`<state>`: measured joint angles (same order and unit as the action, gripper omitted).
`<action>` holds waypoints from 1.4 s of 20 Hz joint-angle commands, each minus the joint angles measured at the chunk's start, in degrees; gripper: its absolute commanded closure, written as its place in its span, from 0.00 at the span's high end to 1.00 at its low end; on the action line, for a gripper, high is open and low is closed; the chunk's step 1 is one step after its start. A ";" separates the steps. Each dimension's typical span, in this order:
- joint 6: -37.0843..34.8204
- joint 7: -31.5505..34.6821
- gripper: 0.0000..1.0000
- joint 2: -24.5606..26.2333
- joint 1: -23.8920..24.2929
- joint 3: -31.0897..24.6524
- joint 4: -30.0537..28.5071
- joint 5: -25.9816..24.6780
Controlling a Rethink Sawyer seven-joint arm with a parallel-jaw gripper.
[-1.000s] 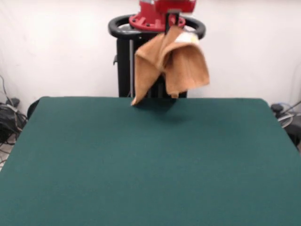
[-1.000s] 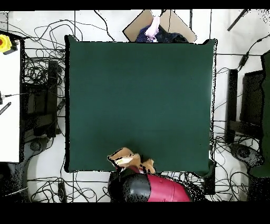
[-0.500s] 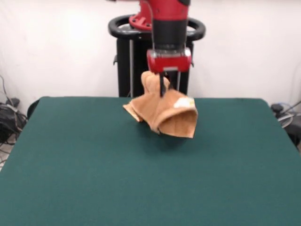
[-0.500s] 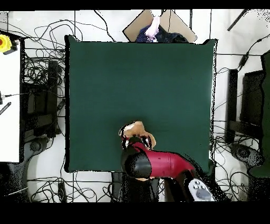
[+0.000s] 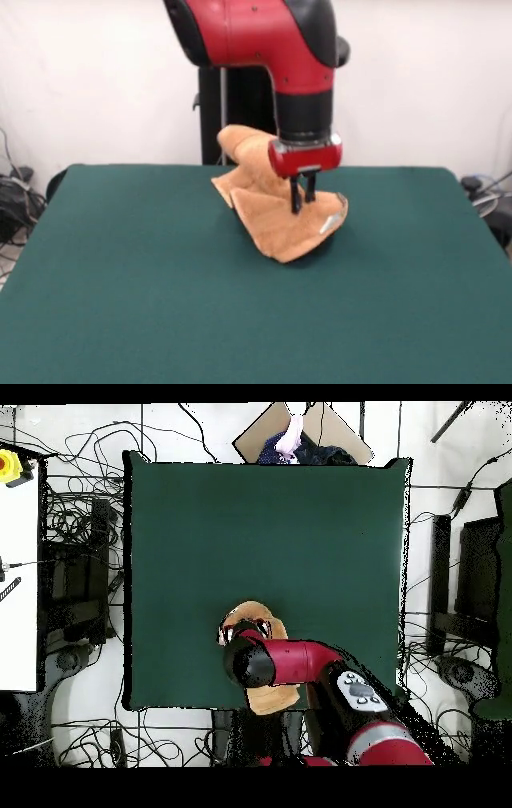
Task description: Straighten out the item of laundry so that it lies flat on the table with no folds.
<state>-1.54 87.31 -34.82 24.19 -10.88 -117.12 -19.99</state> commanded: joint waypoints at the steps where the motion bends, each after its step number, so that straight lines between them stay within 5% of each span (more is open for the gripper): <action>1: -0.25 4.19 0.00 7.03 -2.26 -4.81 12.39 -0.57; 10: -15.26 8.89 0.00 -1.50 -9.36 -6.67 11.47 8.95; 18: -19.27 18.99 0.00 -4.80 -19.87 -3.06 7.20 20.11; 28: -6.91 23.75 0.00 5.69 -31.29 5.71 11.68 29.24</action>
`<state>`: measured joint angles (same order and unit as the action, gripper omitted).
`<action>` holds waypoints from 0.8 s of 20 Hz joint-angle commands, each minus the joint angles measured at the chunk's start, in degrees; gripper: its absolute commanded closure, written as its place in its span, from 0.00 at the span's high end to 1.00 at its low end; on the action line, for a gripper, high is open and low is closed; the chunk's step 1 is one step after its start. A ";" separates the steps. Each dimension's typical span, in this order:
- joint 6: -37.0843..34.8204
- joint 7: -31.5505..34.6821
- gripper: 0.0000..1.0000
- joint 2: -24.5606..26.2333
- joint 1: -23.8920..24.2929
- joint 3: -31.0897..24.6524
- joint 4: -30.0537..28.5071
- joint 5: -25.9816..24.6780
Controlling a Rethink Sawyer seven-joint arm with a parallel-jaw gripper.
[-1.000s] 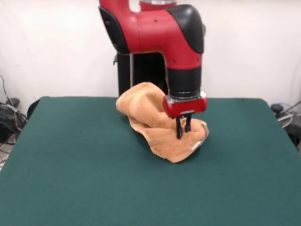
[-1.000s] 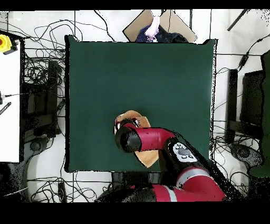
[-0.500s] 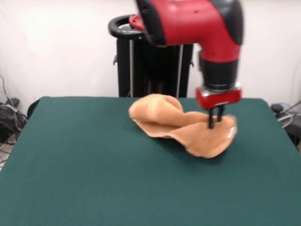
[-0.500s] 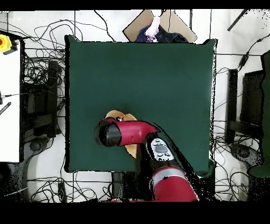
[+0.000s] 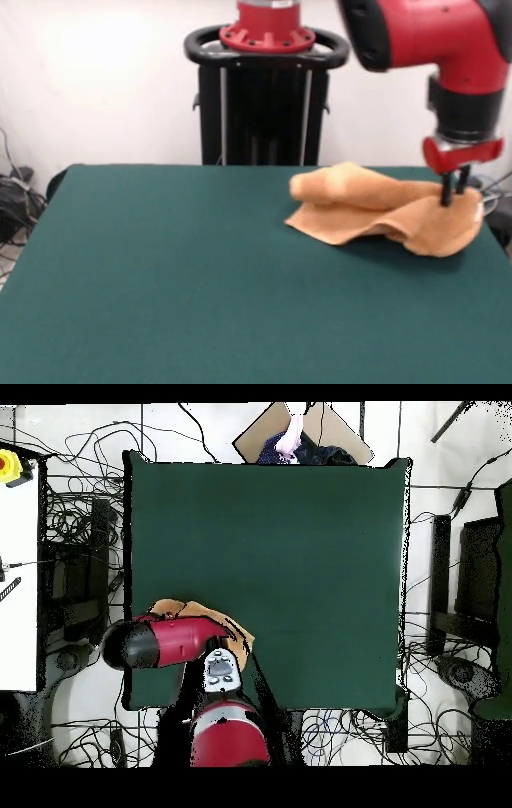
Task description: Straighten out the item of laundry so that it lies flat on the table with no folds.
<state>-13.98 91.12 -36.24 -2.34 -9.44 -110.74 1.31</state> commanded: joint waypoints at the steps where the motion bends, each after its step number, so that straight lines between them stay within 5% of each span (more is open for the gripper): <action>1: 5.85 19.85 0.00 7.76 -5.26 4.70 5.87 8.54; 5: 8.60 19.00 0.00 9.23 -5.88 5.36 6.17 9.77; 6: 10.08 17.84 1.00 9.23 -5.78 5.30 5.91 9.52; 10: 9.68 17.54 1.00 7.40 -5.09 5.69 4.60 9.46; 16: -8.46 13.46 1.00 -4.19 -5.40 11.14 5.16 8.11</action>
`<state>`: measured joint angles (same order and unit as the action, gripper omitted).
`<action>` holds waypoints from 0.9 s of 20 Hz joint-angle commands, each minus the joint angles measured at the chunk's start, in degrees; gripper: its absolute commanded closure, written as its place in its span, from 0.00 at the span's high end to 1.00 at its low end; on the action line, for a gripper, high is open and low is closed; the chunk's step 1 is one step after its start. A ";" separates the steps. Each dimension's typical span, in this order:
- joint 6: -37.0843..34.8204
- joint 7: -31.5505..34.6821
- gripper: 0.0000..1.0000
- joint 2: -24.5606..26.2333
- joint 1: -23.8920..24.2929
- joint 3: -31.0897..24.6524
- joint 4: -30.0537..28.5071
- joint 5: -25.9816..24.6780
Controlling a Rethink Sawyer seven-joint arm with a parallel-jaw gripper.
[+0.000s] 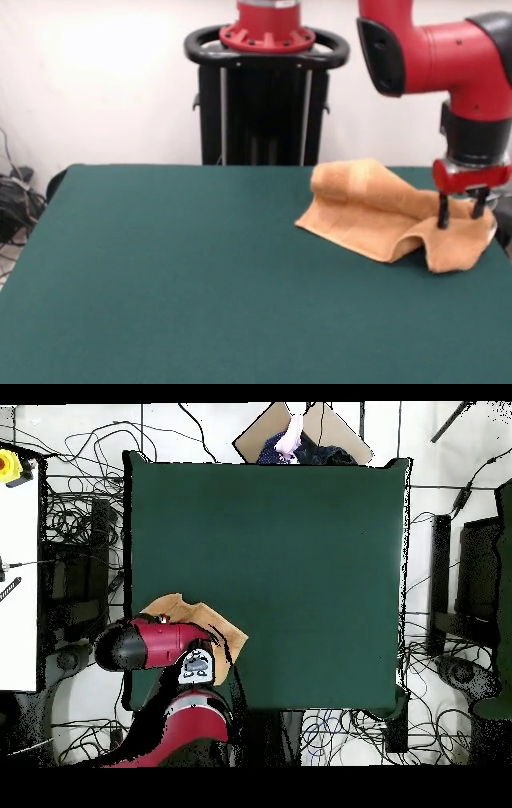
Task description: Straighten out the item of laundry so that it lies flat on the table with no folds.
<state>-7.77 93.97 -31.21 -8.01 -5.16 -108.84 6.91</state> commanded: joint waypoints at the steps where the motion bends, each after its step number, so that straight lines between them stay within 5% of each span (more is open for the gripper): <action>1: -16.30 10.13 1.00 -10.39 0.83 6.74 3.07 2.12; 11: -15.34 6.58 1.00 -12.76 6.70 2.83 -0.35 -0.72; 18: -6.70 7.34 1.00 -6.81 6.81 4.99 0.01 -4.54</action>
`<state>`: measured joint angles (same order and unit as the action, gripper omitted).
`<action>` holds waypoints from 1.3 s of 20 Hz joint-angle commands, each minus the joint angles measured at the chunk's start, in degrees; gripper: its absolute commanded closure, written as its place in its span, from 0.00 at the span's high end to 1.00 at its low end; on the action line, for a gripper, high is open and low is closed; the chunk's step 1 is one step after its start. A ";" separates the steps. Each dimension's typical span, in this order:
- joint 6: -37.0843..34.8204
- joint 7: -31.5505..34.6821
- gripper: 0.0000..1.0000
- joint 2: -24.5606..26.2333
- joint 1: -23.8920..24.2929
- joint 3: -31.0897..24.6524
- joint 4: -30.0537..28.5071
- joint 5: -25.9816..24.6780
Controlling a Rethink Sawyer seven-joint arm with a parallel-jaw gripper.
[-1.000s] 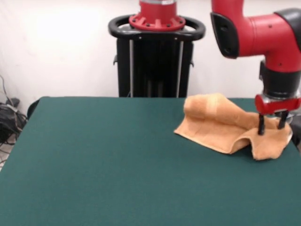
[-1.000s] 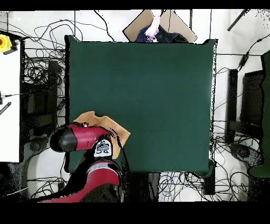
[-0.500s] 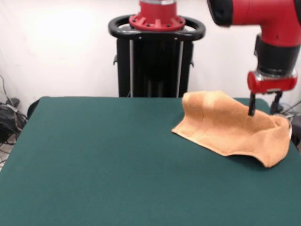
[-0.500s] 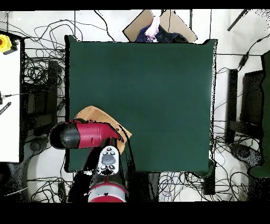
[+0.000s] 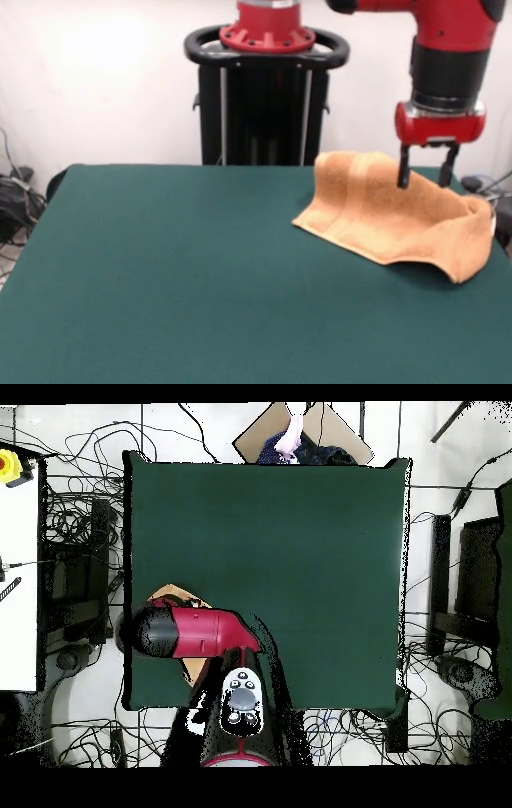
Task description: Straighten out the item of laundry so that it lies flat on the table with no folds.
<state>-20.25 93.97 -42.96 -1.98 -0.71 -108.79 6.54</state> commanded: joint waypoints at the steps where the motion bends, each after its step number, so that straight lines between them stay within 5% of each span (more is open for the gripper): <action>1: 7.61 7.44 1.00 6.12 0.41 1.87 0.24 -5.23; 7: 15.13 7.10 1.00 12.47 0.12 7.82 0.82 -9.92; 14: 14.03 6.74 1.00 9.05 -0.12 10.23 -4.34 -13.37; 19: 15.13 8.04 1.00 11.02 -1.09 11.27 -4.48 -14.47; 26: 29.78 11.67 1.00 24.88 -0.27 8.16 -0.61 -13.66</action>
<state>-1.19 93.97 -29.37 -2.49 10.00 -111.23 -6.04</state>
